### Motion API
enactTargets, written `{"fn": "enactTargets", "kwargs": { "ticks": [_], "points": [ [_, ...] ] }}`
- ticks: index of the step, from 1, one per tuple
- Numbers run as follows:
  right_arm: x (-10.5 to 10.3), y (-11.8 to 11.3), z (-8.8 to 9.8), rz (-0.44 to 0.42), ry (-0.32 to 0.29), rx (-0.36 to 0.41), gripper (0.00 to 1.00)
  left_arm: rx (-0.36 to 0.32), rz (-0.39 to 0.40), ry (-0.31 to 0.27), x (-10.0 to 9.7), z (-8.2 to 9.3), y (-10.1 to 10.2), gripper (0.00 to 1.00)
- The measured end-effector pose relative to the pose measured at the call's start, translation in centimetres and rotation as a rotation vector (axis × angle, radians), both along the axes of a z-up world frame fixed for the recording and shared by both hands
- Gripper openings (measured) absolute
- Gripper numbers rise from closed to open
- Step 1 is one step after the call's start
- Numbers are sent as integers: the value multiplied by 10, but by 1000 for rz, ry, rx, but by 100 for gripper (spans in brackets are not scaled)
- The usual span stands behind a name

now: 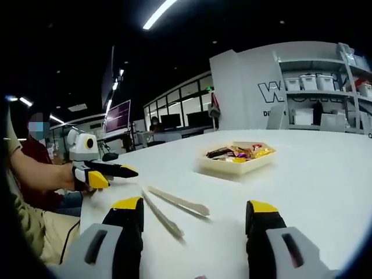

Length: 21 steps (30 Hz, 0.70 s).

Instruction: Place the target food into the container with the food tongs after gripping and lifting it, then release it inside without dropping or visibly crushing the food.

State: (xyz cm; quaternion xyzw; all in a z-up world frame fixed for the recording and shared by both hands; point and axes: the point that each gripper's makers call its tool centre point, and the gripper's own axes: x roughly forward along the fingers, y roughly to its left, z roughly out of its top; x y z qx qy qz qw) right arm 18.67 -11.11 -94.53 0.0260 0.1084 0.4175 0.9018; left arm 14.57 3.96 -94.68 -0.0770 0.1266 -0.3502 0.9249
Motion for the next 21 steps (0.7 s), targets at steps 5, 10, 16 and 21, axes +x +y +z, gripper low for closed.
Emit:
{"fn": "enactTargets", "kwargs": {
  "ticks": [5,10,16,21],
  "points": [
    [0,-3,-5,-11,28,-11,71,8,3,-12,0,1,-1,62],
    [2,-4,-5,-13,40,4,71,14,18,-38,0,3,1,62],
    [-1,0,-4,1,17,-16,71,33,8,-49,0,3,-2,62],
    [-1,1,-5,3,11,-23,72,13,-1,-41,-1,4,-2,63]
  ]
}}
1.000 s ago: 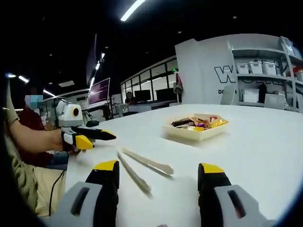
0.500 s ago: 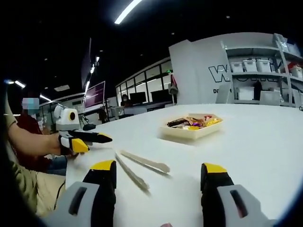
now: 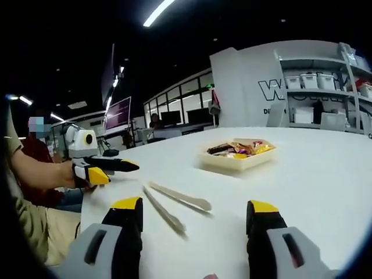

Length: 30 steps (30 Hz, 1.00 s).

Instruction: Place the target food into the container with the food tongs after gripping and lifting it, then release it inside without dropping or visibly crushing the food.

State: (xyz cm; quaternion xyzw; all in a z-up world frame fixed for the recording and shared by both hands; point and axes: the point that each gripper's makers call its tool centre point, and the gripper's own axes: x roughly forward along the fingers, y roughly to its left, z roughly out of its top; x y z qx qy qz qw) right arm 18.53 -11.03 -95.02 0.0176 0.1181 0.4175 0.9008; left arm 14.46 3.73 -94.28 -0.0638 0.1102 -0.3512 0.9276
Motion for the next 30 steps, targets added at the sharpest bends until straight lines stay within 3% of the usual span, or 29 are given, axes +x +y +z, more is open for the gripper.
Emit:
{"fn": "enactTargets", "kwargs": {
  "ticks": [14,20,30],
  "points": [
    [0,1,2,-3,-2,11,72,-22,23,-17,3,4,6,65],
    [2,-4,5,-16,4,41,72,25,5,-43,-1,2,0,64],
    [-1,0,3,-7,-11,8,70,13,5,-38,0,3,4,65]
  ]
}}
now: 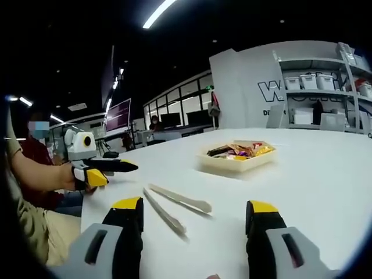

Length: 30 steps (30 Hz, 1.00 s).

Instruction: Place the target food into the container with the food tongs after gripping and lifting it, then release it inside without dropping or visibly crushing the food.

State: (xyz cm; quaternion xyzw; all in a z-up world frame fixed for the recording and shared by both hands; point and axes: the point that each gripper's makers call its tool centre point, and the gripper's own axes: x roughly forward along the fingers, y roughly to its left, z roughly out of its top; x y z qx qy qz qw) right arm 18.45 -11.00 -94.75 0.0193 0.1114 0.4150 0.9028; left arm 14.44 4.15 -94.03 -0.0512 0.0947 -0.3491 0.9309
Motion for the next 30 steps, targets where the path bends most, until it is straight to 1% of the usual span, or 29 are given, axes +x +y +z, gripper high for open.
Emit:
{"fn": "enactTargets", "kwargs": {
  "ticks": [3,6,16,21,26,30],
  "points": [
    [1,0,0,-4,5,4,70,-9,-1,4,0,1,-1,65],
    [2,-1,1,-8,2,11,69,2,-1,-17,-2,2,-1,64],
    [2,-3,4,-13,0,29,69,16,-6,-21,-2,1,-3,64],
    [2,-2,3,-8,3,27,69,7,-2,-15,-1,1,-2,65],
    [2,-3,2,-8,12,27,68,11,4,-40,-2,4,-2,64],
    [2,-3,1,-6,17,26,67,-10,14,-41,-1,8,1,65]
  ]
}}
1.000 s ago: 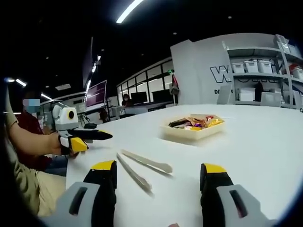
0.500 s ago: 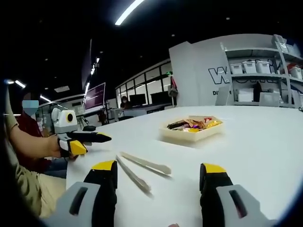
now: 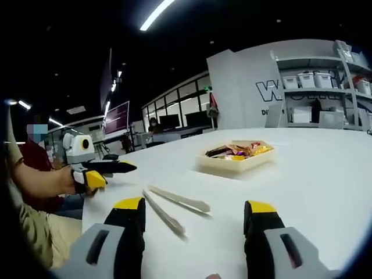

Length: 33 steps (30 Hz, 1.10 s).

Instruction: Place the target food into the container with the food tongs after gripping and lifting it, then release it inside without dropping or visibly crushing the food.

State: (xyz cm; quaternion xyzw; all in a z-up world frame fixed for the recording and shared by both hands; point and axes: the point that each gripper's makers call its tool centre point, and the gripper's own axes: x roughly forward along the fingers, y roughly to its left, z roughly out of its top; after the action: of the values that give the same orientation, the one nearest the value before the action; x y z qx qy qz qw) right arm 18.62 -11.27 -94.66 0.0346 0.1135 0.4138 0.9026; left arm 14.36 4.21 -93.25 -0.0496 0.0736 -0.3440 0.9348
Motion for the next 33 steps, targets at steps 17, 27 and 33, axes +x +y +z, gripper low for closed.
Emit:
{"fn": "enactTargets", "kwargs": {
  "ticks": [17,27,33],
  "points": [
    [0,-2,0,8,14,30,67,-12,30,-25,3,4,4,65],
    [-1,-2,1,7,35,31,68,10,42,11,6,-1,3,64],
    [-6,-4,1,-7,36,7,72,43,61,26,8,4,1,67]
  ]
}}
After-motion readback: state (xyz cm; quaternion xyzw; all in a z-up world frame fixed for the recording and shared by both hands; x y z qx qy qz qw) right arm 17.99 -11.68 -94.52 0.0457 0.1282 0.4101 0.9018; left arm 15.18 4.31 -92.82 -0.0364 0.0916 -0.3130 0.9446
